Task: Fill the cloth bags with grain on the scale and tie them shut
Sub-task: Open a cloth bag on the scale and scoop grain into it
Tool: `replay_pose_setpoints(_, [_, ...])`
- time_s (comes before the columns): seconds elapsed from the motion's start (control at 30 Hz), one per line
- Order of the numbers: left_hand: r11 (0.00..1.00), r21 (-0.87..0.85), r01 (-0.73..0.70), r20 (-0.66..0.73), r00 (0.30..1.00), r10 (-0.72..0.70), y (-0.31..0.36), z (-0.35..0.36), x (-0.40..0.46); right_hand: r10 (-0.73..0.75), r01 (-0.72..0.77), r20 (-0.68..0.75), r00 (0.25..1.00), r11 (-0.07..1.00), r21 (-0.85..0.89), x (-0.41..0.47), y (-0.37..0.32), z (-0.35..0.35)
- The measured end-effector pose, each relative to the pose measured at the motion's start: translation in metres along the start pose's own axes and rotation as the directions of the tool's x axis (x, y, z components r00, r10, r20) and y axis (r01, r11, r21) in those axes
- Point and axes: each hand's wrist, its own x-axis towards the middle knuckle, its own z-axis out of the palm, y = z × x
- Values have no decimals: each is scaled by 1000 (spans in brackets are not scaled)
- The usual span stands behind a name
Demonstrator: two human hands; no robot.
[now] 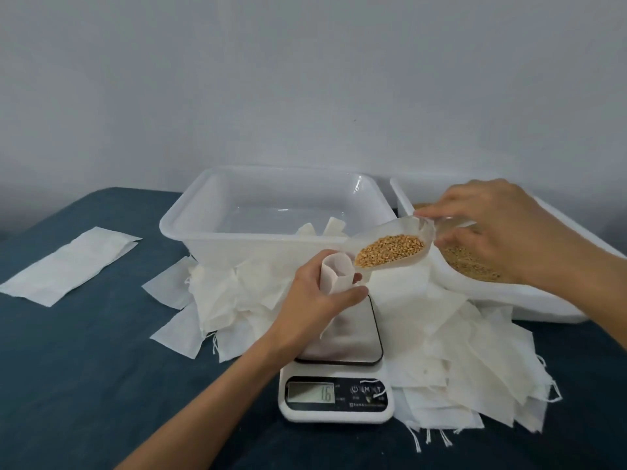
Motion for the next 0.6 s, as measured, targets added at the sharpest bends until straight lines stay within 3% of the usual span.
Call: replay_pose_setpoints(0.6, [999, 27, -28, 61, 998, 27, -1, -1, 0, -64, 57, -40, 997, 988, -143, 4, -2, 5])
